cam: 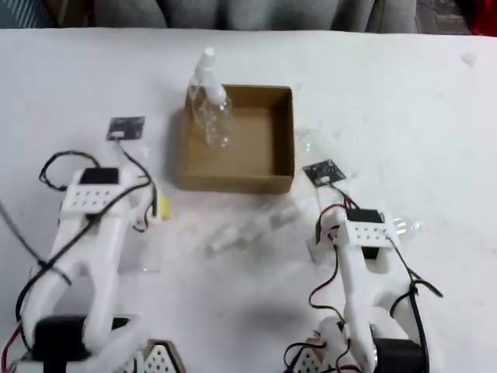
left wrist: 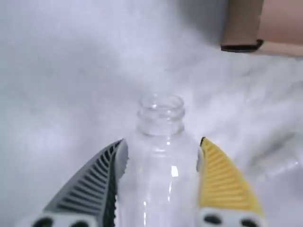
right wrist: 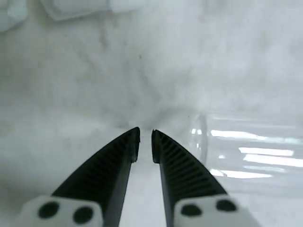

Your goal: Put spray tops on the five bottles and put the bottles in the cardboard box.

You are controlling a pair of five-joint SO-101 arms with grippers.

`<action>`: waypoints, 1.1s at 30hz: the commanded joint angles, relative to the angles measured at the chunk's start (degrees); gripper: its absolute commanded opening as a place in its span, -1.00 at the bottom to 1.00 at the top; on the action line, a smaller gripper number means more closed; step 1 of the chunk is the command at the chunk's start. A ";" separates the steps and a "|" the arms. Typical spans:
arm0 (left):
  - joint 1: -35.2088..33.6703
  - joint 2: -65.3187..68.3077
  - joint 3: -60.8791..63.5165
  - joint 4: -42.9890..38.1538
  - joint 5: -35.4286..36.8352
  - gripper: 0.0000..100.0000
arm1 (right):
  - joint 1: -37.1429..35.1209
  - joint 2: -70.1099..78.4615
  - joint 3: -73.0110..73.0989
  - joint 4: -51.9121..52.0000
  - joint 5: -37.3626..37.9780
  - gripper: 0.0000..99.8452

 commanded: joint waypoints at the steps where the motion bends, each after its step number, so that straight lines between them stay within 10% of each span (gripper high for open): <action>1: -2.95 -6.81 0.35 0.00 -0.97 -0.95 | -1.63 -6.02 -7.91 6.81 12.31 -0.97; 18: -11.38 6.29 -8.97 -2.11 -0.97 -0.96 | -40.92 -16.66 -14.95 15.25 30.24 -0.64; 33: -15.08 7.52 -9.41 -4.92 -1.14 -0.96 | -45.32 1.45 -15.30 0.75 39.74 -0.50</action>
